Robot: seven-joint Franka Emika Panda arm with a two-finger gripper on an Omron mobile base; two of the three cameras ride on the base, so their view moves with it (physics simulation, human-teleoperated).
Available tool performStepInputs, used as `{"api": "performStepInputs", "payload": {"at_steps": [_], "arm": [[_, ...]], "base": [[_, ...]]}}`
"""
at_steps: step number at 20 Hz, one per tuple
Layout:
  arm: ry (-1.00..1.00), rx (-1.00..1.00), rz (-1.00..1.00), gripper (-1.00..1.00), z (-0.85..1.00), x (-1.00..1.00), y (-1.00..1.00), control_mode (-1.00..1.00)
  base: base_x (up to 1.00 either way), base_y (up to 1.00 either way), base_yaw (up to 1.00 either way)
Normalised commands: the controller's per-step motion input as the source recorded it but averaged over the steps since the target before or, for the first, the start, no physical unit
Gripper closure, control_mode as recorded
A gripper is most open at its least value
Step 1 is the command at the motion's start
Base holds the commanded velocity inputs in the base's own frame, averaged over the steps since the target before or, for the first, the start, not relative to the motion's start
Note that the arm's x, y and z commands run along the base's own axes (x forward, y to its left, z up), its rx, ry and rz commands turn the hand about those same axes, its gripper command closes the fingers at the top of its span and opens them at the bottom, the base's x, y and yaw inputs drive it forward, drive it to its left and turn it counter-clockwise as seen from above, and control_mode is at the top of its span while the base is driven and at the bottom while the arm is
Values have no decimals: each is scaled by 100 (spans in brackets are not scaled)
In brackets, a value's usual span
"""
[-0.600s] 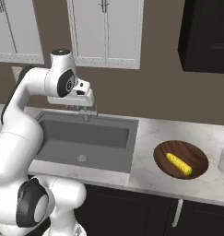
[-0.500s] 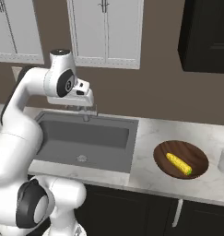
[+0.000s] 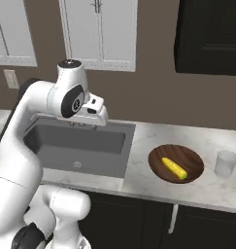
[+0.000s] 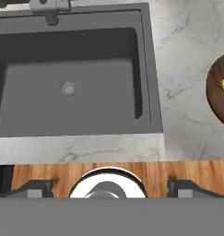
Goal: Move the glass cup from next to the sink to the open cabinet. Then, move the bowl with the corn to the fridge to clear the area for faucet cleaning.
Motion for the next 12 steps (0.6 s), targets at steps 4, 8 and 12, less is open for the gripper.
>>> {"api": "performStepInputs", "payload": {"at_steps": [4,8,12], "arm": [[0,0,0,-100,0,0,0,100],[0,0,0,-100,0,0,0,100],[0,0,0,-100,0,0,0,100]], "base": [[-55,-100,-12],[-46,-100,-14],[-13,-100,-17]]}}
